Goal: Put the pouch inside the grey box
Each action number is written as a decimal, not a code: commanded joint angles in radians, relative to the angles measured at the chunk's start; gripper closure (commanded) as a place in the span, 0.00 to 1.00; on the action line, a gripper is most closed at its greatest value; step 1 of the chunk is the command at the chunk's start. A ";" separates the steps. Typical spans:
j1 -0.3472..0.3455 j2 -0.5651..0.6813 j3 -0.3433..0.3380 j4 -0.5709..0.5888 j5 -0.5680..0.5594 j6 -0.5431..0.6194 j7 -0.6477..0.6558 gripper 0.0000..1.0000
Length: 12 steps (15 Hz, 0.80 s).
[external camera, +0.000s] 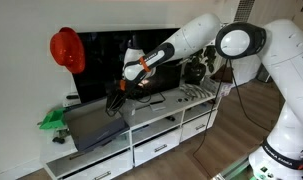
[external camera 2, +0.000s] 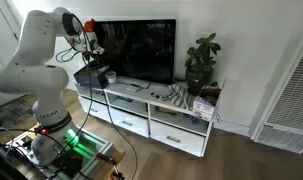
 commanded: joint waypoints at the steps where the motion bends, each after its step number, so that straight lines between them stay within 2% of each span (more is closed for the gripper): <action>1: -0.009 0.003 0.011 0.006 -0.012 -0.003 0.007 0.95; 3: -0.009 0.002 0.011 0.006 -0.012 -0.003 0.007 0.95; 4: -0.009 0.002 0.011 0.006 -0.012 -0.003 0.007 0.99; 7: 0.015 0.068 0.018 0.131 -0.027 -0.061 0.001 0.99; 12: 0.069 0.199 0.026 0.372 -0.045 -0.221 -0.020 0.99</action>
